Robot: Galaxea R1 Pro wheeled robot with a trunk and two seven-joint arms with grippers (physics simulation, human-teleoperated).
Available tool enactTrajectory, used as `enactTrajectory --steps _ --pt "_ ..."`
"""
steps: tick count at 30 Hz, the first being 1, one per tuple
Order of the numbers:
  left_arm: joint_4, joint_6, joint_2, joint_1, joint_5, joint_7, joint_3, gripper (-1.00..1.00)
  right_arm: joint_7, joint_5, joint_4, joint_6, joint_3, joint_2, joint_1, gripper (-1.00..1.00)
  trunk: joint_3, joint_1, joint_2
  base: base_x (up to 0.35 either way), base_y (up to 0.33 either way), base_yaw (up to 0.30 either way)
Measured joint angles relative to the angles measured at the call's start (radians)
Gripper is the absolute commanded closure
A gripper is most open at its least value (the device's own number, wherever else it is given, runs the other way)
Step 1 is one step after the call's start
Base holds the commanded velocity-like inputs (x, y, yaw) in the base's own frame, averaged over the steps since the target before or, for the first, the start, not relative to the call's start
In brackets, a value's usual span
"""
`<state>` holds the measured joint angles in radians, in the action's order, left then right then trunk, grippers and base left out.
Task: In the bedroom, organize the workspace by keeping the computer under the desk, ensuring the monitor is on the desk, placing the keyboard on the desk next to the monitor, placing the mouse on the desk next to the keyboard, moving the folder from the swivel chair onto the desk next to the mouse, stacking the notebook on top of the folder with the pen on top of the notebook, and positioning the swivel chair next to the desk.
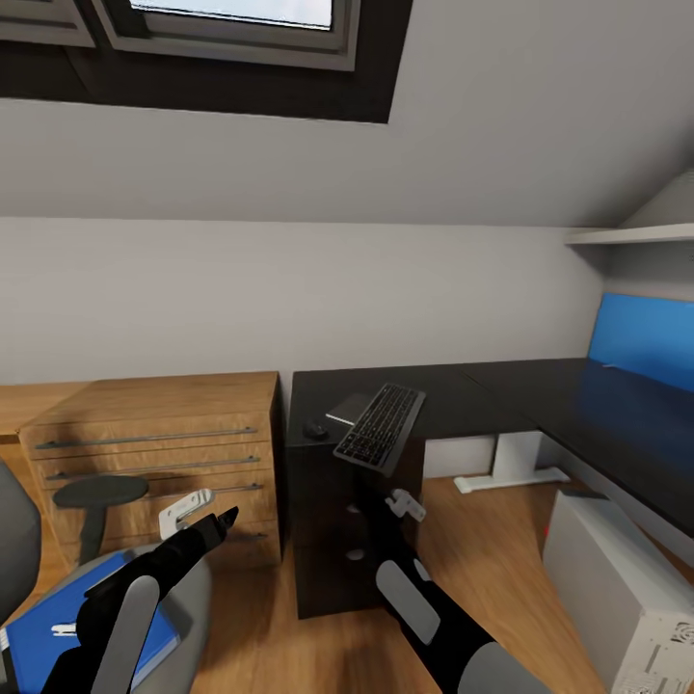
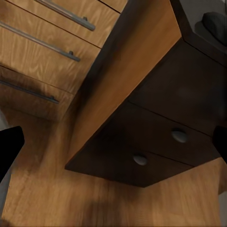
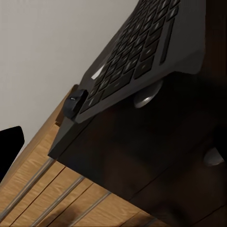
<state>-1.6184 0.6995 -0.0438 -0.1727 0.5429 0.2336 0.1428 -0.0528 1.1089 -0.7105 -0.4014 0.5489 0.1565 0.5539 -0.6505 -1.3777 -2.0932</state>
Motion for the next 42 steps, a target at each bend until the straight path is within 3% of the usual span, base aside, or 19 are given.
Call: enactTrajectory --steps 16,42 --pt "0.0 0.003 -0.001 0.0 0.002 0.0 -0.003 -1.0 0.0 0.001 0.0 0.0 0.0 0.0 0.0 -1.0 0.0 0.0 0.0 -0.012 0.168 -0.046" --pt "0.0 0.003 -0.001 0.0 0.002 0.0 -0.003 -1.0 0.0 0.001 0.0 0.0 0.0 0.001 0.0 -1.0 0.0 0.0 0.0 0.0 0.009 -0.059"
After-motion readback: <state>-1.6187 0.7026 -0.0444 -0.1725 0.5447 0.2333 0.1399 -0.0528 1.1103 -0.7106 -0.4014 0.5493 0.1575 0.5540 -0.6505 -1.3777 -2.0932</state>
